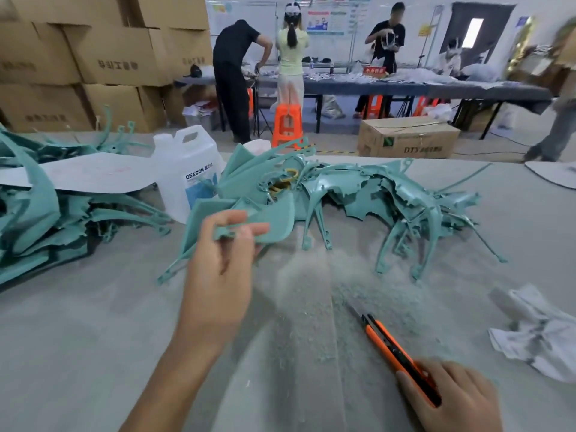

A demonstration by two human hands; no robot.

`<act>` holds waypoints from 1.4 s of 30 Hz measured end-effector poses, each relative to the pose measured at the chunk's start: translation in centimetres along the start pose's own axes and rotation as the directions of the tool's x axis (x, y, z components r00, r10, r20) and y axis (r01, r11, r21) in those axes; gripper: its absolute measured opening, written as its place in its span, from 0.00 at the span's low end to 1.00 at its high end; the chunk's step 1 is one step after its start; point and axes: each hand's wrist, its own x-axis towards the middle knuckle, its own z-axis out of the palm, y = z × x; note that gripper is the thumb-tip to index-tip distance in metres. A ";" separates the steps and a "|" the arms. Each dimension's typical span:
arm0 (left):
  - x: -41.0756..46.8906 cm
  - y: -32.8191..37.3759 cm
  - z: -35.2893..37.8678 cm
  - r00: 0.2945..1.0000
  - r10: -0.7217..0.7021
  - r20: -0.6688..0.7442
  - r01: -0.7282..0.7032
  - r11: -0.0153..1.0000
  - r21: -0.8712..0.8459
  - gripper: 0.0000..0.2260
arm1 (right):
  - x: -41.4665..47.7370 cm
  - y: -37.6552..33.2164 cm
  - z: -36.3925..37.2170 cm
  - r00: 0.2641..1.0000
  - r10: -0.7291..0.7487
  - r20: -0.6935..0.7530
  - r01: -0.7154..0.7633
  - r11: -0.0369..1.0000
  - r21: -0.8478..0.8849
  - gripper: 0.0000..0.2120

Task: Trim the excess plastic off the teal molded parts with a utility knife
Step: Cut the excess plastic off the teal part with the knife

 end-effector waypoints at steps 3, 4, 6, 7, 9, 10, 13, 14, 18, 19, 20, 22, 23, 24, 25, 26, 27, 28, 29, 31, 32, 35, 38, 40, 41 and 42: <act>-1.0 0.7 -4.0 0.970 -0.163 -0.178 0.133 0.976 -0.173 0.08 | 0.1 -0.2 -0.4 1.000 -0.019 0.020 0.019 1.000 -0.009 0.25; -1.3 0.5 -5.2 0.952 -0.229 -0.203 0.190 0.962 -0.194 0.09 | 0.1 -0.4 -0.6 0.999 -0.026 0.028 0.026 1.000 -0.009 0.24; -2.4 -0.1 -7.4 0.911 -0.340 -0.233 0.293 0.932 -0.215 0.10 | 0.0 -0.5 -0.8 1.000 -0.029 0.012 0.029 1.000 -0.003 0.23; -2.9 -0.6 -8.4 0.892 -0.380 -0.246 0.330 0.918 -0.220 0.11 | -0.1 -0.6 -0.9 1.000 -0.018 -0.001 0.018 1.000 0.004 0.24; -3.9 -1.4 -10.2 0.862 -0.427 -0.274 0.372 0.899 -0.229 0.10 | -0.3 -0.8 -1.3 1.000 0.008 -0.027 -0.007 1.000 0.021 0.24; -4.2 -1.8 -10.9 0.851 -0.440 -0.287 0.379 0.893 -0.244 0.10 | -0.3 -0.8 -1.4 0.999 0.012 -0.039 -0.011 1.000 0.026 0.24; -4.4 -3.3 -12.8 0.822 -0.501 -0.270 0.444 0.861 -0.247 0.12 | -0.4 -0.9 -1.7 0.999 0.033 -0.002 -0.032 0.998 0.061 0.24; -4.1 -3.9 -13.3 0.812 -0.530 -0.246 0.489 0.847 -0.209 0.12 | -0.5 -1.0 -1.8 0.999 0.047 0.018 -0.048 0.996 0.077 0.24; -2.8 -6.2 -13.2 0.814 -0.537 -0.222 0.581 0.759 0.295 0.20 | -0.7 -1.5 -2.3 0.993 0.090 0.076 -0.097 0.991 0.094 0.25; -2.8 -6.6 -12.8 0.850 -0.468 -0.242 0.522 0.683 0.510 0.24 | -0.8 -1.5 -2.3 0.991 0.101 0.092 -0.110 0.989 0.099 0.25; -3.0 -7.0 -12.4 0.888 -0.381 -0.258 0.447 0.585 0.677 0.27 | -0.8 -1.5 -2.4 0.988 0.113 0.105 -0.125 0.986 0.111 0.26; -4.0 -6.9 -10.5 0.940 -0.195 -0.279 0.340 0.527 0.779 0.24 | -0.9 -1.7 -2.6 0.983 0.144 0.115 -0.160 0.977 0.144 0.26; -4.7 -6.4 -9.0 0.948 -0.161 -0.274 0.315 0.592 0.742 0.19 | -0.9 -1.7 -2.6 0.981 0.163 0.106 -0.178 0.971 0.157 0.27; -5.7 -6.1 -7.5 0.959 -0.169 -0.227 0.281 0.659 0.698 0.15 | -1.0 -1.7 -2.6 0.978 0.183 0.100 -0.197 0.967 0.164 0.26; -6.7 -6.1 -6.0 0.968 -0.213 -0.134 0.247 0.699 0.671 0.16 | -1.0 -1.7 -2.6 0.977 0.196 0.089 -0.208 0.965 0.162 0.24; -7.7 -6.4 -4.5 0.961 -0.278 0.014 0.186 0.679 0.710 0.21 | -1.0 -1.8 -2.7 0.976 0.207 0.072 -0.216 0.964 0.156 0.20; -8.6 -6.9 -3.3 0.910 -0.371 0.183 0.098 0.622 0.777 0.30 | -1.1 -1.8 -2.7 0.975 0.214 0.056 -0.220 0.965 0.140 0.15; -9.4 -7.6 -2.4 0.821 -0.478 0.311 0.004 0.550 0.835 0.44 | -1.2 -1.9 -2.6 0.974 0.219 0.052 -0.224 0.966 0.132 0.13; -9.9 -8.3 -2.1 0.740 -0.561 0.371 -0.076 0.478 0.875 0.55 | -1.3 -1.8 -2.6 0.973 0.223 0.065 -0.230 0.964 0.131 0.15; -9.6 -8.7 -2.4 0.690 -0.607 0.396 -0.140 0.425 0.895 0.62 | -1.3 -1.7 -2.6 0.973 0.211 0.089 -0.222 0.964 0.144 0.17; -9.2 -8.6 -2.6 0.701 -0.586 0.407 -0.137 0.450 0.883 0.59 | -1.3 -1.7 -2.6 0.978 0.196 0.077 -0.206 0.967 0.151 0.16; -8.2 -7.6 -3.3 0.777 -0.455 0.435 -0.151 0.537 0.830 0.39 | -1.4 -1.5 -2.6 0.990 0.143 0.019 -0.144 0.974 0.173 0.20; -8.1 -6.5 -3.2 0.862 -0.165 0.479 -0.315 0.566 0.762 0.22 | -1.5 -1.4 -2.4 0.991 0.135 -0.006 -0.130 0.968 0.213 0.30; -9.0 -5.9 -2.2 0.899 0.017 0.438 -0.346 0.642 0.684 0.20 | -1.6 -1.5 -2.5 0.985 0.173 -0.004 -0.166 0.956 0.241 0.29; -9.6 -6.0 -1.5 0.902 0.092 0.422 -0.369 0.669 0.645 0.18 | -1.6 -1.4 -2.6 0.982 0.191 -0.005 -0.183 0.947 0.263 0.28; -10.4 -6.4 -0.8 0.905 0.121 0.407 -0.369 0.701 0.611 0.17 | -1.7 -1.4 -2.8 0.978 0.209 0.005 -0.202 0.935 0.292 0.26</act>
